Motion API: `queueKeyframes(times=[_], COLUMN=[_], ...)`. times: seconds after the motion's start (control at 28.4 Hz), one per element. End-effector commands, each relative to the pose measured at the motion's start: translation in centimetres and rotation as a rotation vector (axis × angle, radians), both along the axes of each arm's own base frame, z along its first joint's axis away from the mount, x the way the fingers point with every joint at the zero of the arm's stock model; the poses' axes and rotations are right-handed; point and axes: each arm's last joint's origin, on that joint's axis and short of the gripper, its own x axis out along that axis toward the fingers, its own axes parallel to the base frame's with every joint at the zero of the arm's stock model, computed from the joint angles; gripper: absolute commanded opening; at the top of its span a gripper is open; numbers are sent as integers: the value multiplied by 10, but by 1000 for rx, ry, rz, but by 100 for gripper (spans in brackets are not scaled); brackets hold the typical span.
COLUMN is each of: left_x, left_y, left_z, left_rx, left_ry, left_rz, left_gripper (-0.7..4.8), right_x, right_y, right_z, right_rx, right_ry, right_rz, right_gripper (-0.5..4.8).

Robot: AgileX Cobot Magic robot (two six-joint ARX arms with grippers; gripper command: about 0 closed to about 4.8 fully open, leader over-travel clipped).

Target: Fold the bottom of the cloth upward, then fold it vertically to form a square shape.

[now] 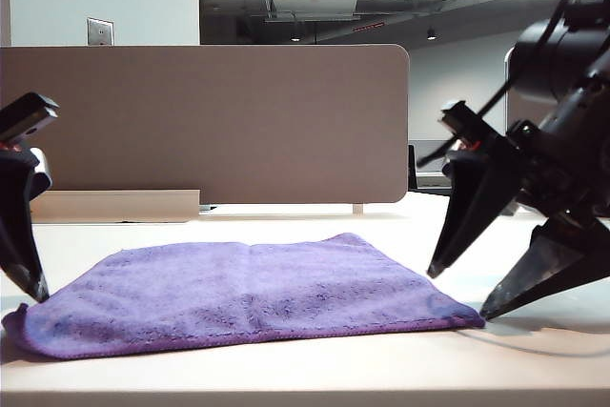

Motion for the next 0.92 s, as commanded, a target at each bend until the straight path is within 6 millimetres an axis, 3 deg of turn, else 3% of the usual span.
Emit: queueKeyframes(times=[0.04,0.18,0.28,0.39,0.42,0.56,0.6,0.67,0.74,0.85,0.92], left_x=[2,5,7,9,9,9,9,10,10,12,12], left_y=[0,-1,-2,-2,-2,-2,-3,-3,-3,-3,-3], left_z=[-2,-9,-11,-10,-10,-10,-10,-10,-10,-9,-9], left_rx=[-1,0,-15,-25,-25,-25,-27,-27,-28,-32,-37], left_ry=[17,55,43,30,29,26,21,16,10,-7,-10], left_rz=[16,14,11,11,11,10,10,9,9,7,6], left_gripper=[208,205,133,127,119,111,77,52,51,0,-5], right_x=[1,1,1,1,1,2,4,5,4,4,4], right_y=[1,2,2,4,4,4,5,6,6,6,6], right_z=[-7,-8,-8,-8,-8,-8,-7,-6,-6,-6,-6], right_rx=[7,17,20,22,23,32,53,83,81,90,96], right_ry=[37,42,44,41,39,23,11,2,8,12,19], right_rz=[11,15,17,23,23,25,31,40,40,44,46], right_gripper=[257,257,256,247,193,120,43,39,3,-1,-1])
